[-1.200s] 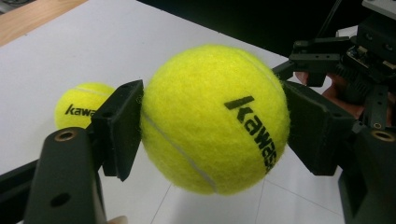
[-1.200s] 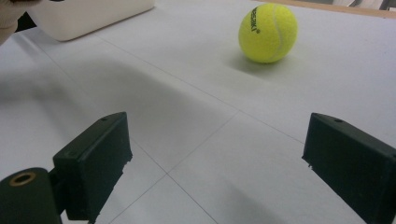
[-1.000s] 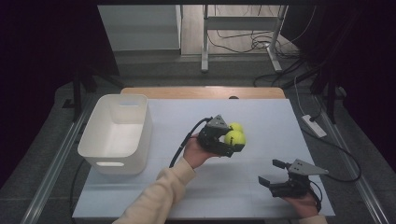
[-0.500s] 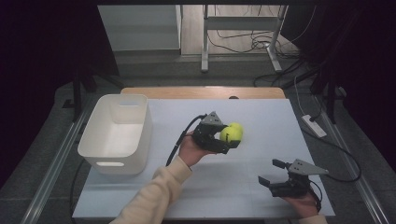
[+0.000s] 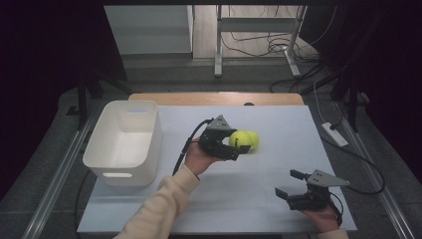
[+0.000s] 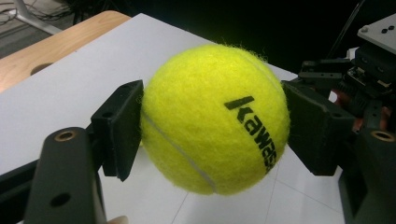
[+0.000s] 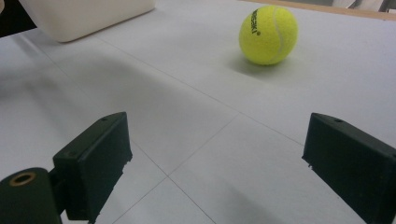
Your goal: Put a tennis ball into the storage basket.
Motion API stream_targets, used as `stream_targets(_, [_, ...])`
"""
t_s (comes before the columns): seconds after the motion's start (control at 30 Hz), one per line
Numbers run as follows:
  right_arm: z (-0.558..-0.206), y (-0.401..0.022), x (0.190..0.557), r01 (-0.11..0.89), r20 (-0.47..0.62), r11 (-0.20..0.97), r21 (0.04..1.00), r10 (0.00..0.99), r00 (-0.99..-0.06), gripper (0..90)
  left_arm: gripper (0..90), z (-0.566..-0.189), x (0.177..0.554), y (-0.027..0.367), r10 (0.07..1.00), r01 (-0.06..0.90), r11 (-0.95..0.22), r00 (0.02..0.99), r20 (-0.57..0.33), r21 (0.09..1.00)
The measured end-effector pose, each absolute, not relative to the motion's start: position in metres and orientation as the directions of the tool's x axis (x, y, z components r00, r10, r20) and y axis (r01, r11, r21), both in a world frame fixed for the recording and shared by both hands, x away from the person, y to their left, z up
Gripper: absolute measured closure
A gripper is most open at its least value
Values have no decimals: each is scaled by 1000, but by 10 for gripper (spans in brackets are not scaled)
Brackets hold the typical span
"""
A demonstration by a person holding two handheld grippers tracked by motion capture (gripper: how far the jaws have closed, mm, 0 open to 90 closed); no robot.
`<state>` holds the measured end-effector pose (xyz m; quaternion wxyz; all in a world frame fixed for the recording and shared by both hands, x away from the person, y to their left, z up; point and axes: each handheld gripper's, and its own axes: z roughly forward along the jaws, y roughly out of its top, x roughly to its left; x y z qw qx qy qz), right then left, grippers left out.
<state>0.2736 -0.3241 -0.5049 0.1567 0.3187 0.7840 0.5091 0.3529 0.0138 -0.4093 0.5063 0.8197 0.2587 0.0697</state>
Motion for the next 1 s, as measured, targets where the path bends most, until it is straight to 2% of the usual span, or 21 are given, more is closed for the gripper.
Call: stream_targets(1.0, [-503, -321, 278, 327, 80, 266, 907, 655, -752, 71, 272, -380, 350, 57, 574, 337, -292, 810, -118, 895])
